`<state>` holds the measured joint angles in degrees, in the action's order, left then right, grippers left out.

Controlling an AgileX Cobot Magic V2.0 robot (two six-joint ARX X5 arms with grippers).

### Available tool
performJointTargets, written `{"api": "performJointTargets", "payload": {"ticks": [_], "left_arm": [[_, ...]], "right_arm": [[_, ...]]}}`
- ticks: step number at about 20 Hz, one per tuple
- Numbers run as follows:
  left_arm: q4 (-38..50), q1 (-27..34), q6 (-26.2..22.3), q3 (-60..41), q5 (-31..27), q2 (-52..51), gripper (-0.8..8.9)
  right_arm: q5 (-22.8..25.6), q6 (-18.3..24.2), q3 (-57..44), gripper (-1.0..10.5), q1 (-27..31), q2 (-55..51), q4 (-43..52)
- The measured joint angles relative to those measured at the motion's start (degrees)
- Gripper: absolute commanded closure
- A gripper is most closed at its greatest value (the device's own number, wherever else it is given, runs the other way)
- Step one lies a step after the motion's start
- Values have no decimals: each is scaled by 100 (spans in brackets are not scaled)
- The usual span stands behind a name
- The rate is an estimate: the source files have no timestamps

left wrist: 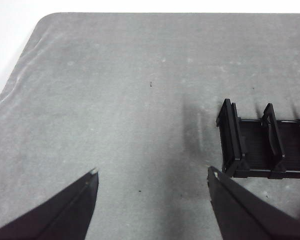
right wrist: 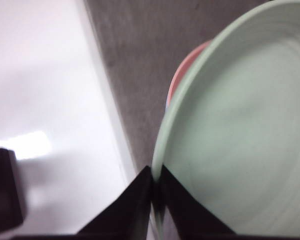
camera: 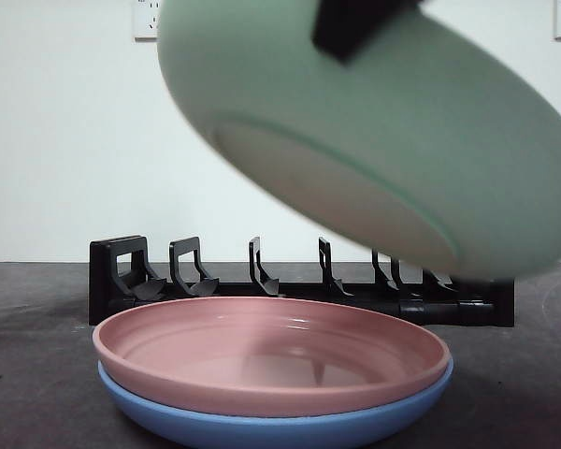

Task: Place the plate

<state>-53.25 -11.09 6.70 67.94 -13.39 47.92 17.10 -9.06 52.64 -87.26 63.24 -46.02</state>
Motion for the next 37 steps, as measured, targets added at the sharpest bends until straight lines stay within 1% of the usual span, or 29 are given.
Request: {"api": "performJointTargets", "payload": {"ticks": [2, 8, 14, 16, 17, 20, 23, 31, 33, 37], "left_arm": [[-13, 0, 17, 0, 0, 0, 473], [-13, 0, 20, 0, -2, 0, 473], [-11, 0, 20, 0, 0, 0, 473], [-11, 0, 17, 0, 0, 0, 473], [-11, 0, 17, 0, 0, 0, 473], [-11, 0, 17, 0, 0, 0, 473], [-9, 0, 17, 0, 0, 0, 473], [-9, 0, 15, 0, 0, 0, 473], [-9, 0, 15, 0, 0, 0, 473], [-9, 0, 15, 0, 0, 0, 473]], "right_arm": [[-92, 160, 11, 935, 22, 203, -122], [-90, 1220, 380, 935, 155, 1137, -321], [-109, 2017, 584, 934, 518, 1770, -282], [-358, 2240, 584, 933, 693, 1908, -256], [-509, 2310, 584, 934, 785, 1961, -251], [-621, 2485, 586, 933, 957, 2079, -188], [-975, 2640, 586, 933, 1060, 2105, -20], [-1008, 2850, 592, 932, 1158, 2162, 188], [-1005, 2881, 592, 877, 1187, 2162, 223], [-1003, 2918, 595, 853, 1191, 2162, 225]]}}
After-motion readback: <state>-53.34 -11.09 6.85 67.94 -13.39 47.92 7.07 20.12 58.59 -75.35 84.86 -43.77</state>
